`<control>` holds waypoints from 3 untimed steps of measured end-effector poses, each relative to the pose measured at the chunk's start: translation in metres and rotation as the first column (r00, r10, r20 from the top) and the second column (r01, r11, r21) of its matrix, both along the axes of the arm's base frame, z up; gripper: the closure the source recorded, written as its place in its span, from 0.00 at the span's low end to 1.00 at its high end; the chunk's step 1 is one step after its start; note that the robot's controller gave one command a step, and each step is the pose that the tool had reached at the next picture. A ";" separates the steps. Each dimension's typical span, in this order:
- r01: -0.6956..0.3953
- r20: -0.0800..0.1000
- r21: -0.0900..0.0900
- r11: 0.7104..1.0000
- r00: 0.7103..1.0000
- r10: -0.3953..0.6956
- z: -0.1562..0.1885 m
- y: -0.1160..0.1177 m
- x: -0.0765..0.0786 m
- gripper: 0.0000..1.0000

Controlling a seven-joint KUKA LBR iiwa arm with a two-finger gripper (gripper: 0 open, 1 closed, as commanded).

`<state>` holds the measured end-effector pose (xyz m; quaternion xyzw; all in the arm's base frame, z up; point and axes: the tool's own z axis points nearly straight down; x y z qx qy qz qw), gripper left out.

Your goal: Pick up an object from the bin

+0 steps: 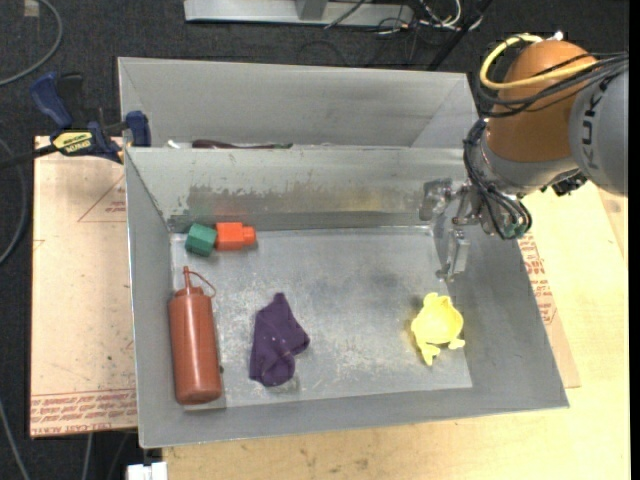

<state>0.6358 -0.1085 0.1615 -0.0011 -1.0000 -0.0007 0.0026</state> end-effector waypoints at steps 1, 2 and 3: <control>-0.002 0.007 -0.001 1.000 1.000 0.002 0.005 0.000 0.002 0.00; -0.072 0.009 -0.001 0.997 0.997 0.072 -0.032 -0.008 -0.029 0.00; -0.144 0.005 0.000 0.990 0.990 0.144 -0.053 -0.007 -0.067 0.00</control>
Offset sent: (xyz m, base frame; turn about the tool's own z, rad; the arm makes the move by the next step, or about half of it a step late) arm -0.0555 -0.0172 -0.0649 -0.1267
